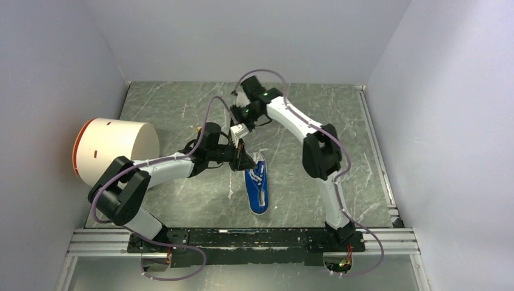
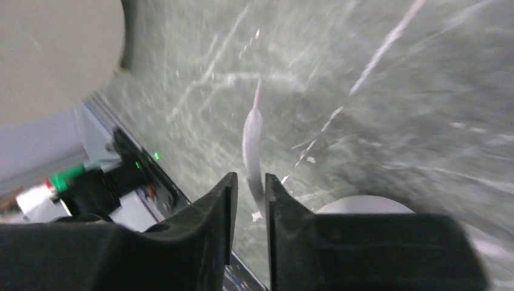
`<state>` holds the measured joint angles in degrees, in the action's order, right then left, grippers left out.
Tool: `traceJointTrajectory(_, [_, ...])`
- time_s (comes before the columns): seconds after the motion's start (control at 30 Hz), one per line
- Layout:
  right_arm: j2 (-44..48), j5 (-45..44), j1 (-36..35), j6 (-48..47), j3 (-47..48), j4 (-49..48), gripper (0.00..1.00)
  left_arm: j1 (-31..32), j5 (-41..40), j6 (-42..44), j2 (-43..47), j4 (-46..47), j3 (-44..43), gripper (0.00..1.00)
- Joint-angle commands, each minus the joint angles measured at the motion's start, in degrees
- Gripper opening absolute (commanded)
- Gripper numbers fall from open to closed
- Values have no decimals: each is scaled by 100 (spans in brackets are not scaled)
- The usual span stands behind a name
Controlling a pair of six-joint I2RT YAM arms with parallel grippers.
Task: Tie the shoes
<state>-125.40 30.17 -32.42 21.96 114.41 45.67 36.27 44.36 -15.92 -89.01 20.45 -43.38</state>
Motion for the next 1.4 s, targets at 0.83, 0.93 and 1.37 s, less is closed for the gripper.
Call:
traceJointTrajectory(0.83, [1438, -2335, 657, -3064, -3870, -2215, 66, -42, -200, -151, 105, 154, 122, 5])
traceJointTrajectory(0.93, [1364, -2115, 622, -3180, -3955, -2313, 65, -117, -69, -221, 8, 158, 91, 5])
traceJointTrajectory(1.37, [1198, -1815, 417, -3779, -4161, -2623, 62, -349, 113, 25, -256, -241, -171, 5])
